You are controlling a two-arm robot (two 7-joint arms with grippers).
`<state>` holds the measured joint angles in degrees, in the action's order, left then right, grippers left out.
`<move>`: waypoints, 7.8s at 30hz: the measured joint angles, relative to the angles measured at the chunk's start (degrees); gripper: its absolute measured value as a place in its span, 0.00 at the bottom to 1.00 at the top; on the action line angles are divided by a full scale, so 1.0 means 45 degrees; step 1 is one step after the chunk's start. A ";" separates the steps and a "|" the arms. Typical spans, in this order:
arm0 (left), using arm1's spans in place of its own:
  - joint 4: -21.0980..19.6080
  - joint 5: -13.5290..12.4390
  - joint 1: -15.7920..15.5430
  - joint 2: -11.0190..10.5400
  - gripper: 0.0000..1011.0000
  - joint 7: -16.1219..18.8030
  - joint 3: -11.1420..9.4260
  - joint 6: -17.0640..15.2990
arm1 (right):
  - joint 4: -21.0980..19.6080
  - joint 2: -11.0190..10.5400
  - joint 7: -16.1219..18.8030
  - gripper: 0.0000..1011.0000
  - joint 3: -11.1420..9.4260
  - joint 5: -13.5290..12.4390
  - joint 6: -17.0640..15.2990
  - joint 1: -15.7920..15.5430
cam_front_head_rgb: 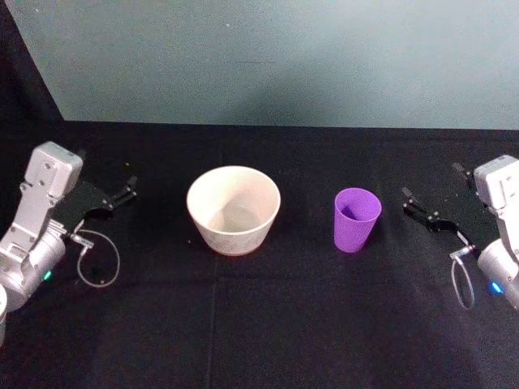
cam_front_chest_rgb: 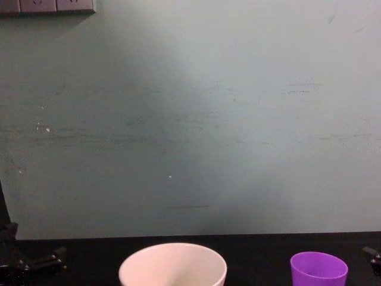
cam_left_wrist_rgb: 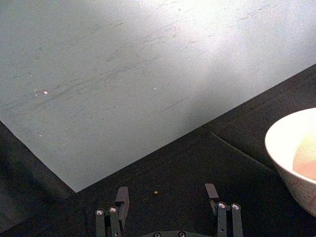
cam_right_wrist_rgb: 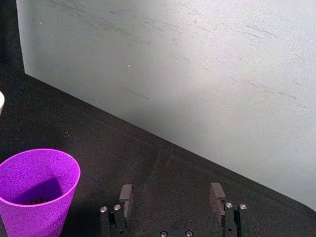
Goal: Pick up the cup and pour the mung beans from the cup into the bowl.
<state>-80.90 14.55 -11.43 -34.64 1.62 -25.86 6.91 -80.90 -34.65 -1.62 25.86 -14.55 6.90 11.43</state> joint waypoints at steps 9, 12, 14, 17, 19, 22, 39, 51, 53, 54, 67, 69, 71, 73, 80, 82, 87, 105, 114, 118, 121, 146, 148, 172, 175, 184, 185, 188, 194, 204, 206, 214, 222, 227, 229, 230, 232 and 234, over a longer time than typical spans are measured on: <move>0.0000 0.0000 0.0001 0.0000 0.99 0.0000 0.0000 0.0000 | -0.0001 0.0000 0.0000 0.99 0.0000 0.0000 0.0000 0.0000; 0.0000 0.0000 0.0000 0.0000 0.99 0.0000 0.0000 0.0000 | -0.0001 0.0001 0.0000 0.99 0.0000 0.0000 0.0000 0.0000; 0.0000 -0.0001 0.0000 0.0000 0.99 0.0000 0.0000 0.0000 | 0.0000 0.0000 0.0000 0.99 0.0000 0.0000 0.0000 0.0000; 0.0000 -0.0001 0.0001 0.0000 0.99 0.0000 0.0000 -0.0001 | -0.0001 0.0000 0.0000 0.99 0.0000 0.0000 0.0000 0.0000; 0.0000 0.0000 0.0000 0.0000 0.99 0.0000 0.0000 -0.0001 | 0.0000 0.0000 0.0000 0.99 0.0000 0.0000 0.0000 0.0000; 0.0000 0.0000 0.0001 0.0000 0.99 0.0000 0.0001 -0.0001 | -0.0001 0.0000 0.0000 0.99 -0.0001 0.0000 0.0000 0.0000; 0.0000 -0.0001 0.0001 0.0000 0.99 0.0000 0.0000 -0.0001 | -0.0001 0.0000 0.0000 0.99 0.0000 0.0000 0.0000 0.0001; 0.0000 0.0000 0.0000 0.0000 0.99 0.0000 0.0000 -0.0001 | -0.0001 0.0000 0.0000 0.99 0.0000 0.0000 0.0000 0.0000; 0.0000 -0.0001 0.0000 0.0000 0.99 0.0000 0.0000 -0.0001 | 0.0000 0.0000 0.0000 0.99 0.0000 0.0000 0.0000 0.0000; 0.0000 -0.0001 0.0000 0.0000 0.99 0.0000 0.0000 0.0000 | -0.0001 0.0000 0.0000 0.99 0.0000 0.0000 0.0000 0.0001; 0.0000 0.0000 0.0000 0.0000 0.99 0.0000 0.0000 0.0000 | -0.0001 0.0000 0.0000 0.99 0.0000 0.0000 0.0000 0.0000; 0.0000 0.0000 0.0000 -0.0001 0.99 0.0000 0.0000 -0.0001 | -0.0001 0.0000 0.0000 0.99 0.0000 0.0000 0.0000 0.0001; 0.0000 0.0000 0.0000 0.0000 0.99 0.0000 0.0000 -0.0001 | -0.0001 0.0000 0.0000 0.99 0.0000 0.0000 0.0000 0.0000; 0.0000 0.0000 0.0001 0.0000 0.99 0.0000 0.0000 0.0000 | -0.0001 0.0006 0.0006 0.99 -0.0006 0.0008 0.0000 -0.0005; 0.0000 0.0000 0.0001 0.0000 0.99 0.0000 0.0000 0.0000 | -0.0160 0.0084 0.0520 0.99 -0.0074 -0.0024 -0.0012 -0.0385; 0.0000 -0.0001 0.0000 0.0000 0.99 0.0000 0.0001 0.0000 | -0.0299 0.0055 0.0724 0.99 -0.0082 -0.0088 -0.0042 -0.0521; 0.0000 -0.0001 0.0001 0.0000 0.99 0.0000 0.0000 0.0001 | -0.0737 -0.0043 0.1778 0.99 -0.0129 -0.0630 -0.0046 -0.0936; 0.0000 -0.0001 0.0000 0.0000 0.99 0.0000 0.0000 0.0001 | 0.0133 0.1129 0.3858 0.99 -0.0154 -0.1491 0.0339 -0.0545; 0.0000 0.0000 0.0000 0.0000 0.99 0.0000 0.0000 0.0001 | 0.0957 0.1870 0.4518 0.99 -0.0070 -0.1462 0.0354 0.0110; 0.0000 0.0000 0.0001 0.0000 0.99 0.0000 0.0000 0.0000 | 0.1396 0.2189 0.4780 0.99 -0.0058 -0.1451 0.0357 0.0386; 0.0000 0.0000 0.0000 0.0000 0.99 0.0000 0.0000 0.0000 | 0.1756 0.2438 0.4998 0.99 -0.0077 -0.1481 0.0391 0.0581; 0.0000 -0.0001 0.0000 -0.0001 0.99 0.0000 0.0000 0.0000 | 0.3205 0.3438 0.5904 0.99 -0.0439 -0.1107 0.0531 0.1413; -0.0001 -0.0001 0.0000 0.0000 0.99 0.0000 0.0000 0.0000 | 0.3233 0.3485 0.5952 0.99 -0.0475 -0.1090 0.0531 0.1430; 0.0000 0.0000 0.0000 0.0000 0.99 0.0000 0.0000 0.0001 | 0.0573 0.3429 0.5170 0.73 -0.1132 0.0059 -0.0388 0.0843; 0.0000 0.0000 0.0000 0.0000 0.99 0.0000 0.0000 0.0001 | 0.0089 0.3374 0.4942 0.73 -0.1253 0.0309 -0.0688 0.0881; 0.0000 -0.0001 0.0000 0.0000 0.99 0.0000 0.0000 0.0001 | 0.0006 0.3658 0.4673 0.73 -0.1620 0.0409 -0.0613 0.0923; 0.0000 0.0000 0.0000 0.0000 0.99 0.0000 0.0000 0.0000 | 0.0005 0.3650 0.4673 0.73 -0.1616 0.0409 -0.0615 0.0923; -0.0001 0.0000 0.0000 0.0000 0.99 0.0000 0.0000 0.0000 | -0.0002 0.3634 0.4675 0.73 -0.1595 0.0409 -0.0633 0.0922; -0.0001 0.0000 0.0001 0.0000 0.99 0.0000 0.0000 0.0000 | -0.0021 0.3602 0.4678 0.73 -0.1558 0.0409 -0.0673 0.0927; 0.0000 0.0000 0.0001 0.0000 0.99 0.0000 0.0000 0.0000 | -0.0034 0.3578 0.4683 0.73 -0.1527 0.0409 -0.0712 0.0934; 0.0000 0.0000 0.0000 0.0000 0.99 0.0000 0.0000 0.0000 | -0.0037 0.3575 0.4684 0.73 -0.1524 0.0409 -0.0716 0.0934; 0.0000 0.0000 0.0001 0.0000 0.99 0.0000 0.0000 0.0000 | -0.0042 0.3567 0.4684 0.73 -0.1513 0.0409 -0.0726 0.0934; 0.0000 0.0000 0.0001 0.0000 0.99 0.0000 0.0000 0.0000 | -0.0042 0.3558 0.4686 0.73 -0.1506 0.0409 -0.0739 0.0934; 0.0000 0.0000 0.0000 0.0000 0.99 0.0000 0.0000 0.0001 | -0.0042 0.3558 0.4689 0.73 -0.1507 0.0409 -0.0740 0.0934; -0.0001 0.0000 0.0000 0.0000 0.99 0.0000 0.0000 0.0000 | -0.0042 0.3558 0.4690 0.73 -0.1506 0.0409 -0.0740 0.0934; -0.0001 0.0000 0.0000 0.0000 0.99 0.0000 0.0000 0.0000 | -0.0042 0.3558 0.4691 0.73 -0.1507 0.0409 -0.0740 0.0934; 0.0000 -0.0001 0.0001 0.0000 0.99 0.0000 0.0000 0.0001 | -0.0042 0.3558 0.4693 0.73 -0.1506 0.0408 -0.0740 0.0934; 0.0000 0.0000 0.0000 0.0000 0.99 0.0000 0.0000 0.0000 | -0.0042 0.3558 0.4694 0.73 -0.1506 0.0409 -0.0740 0.0934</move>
<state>-80.90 14.55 -11.43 -34.65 1.62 -25.86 6.91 -81.09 -18.63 19.51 19.08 -12.70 3.58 15.64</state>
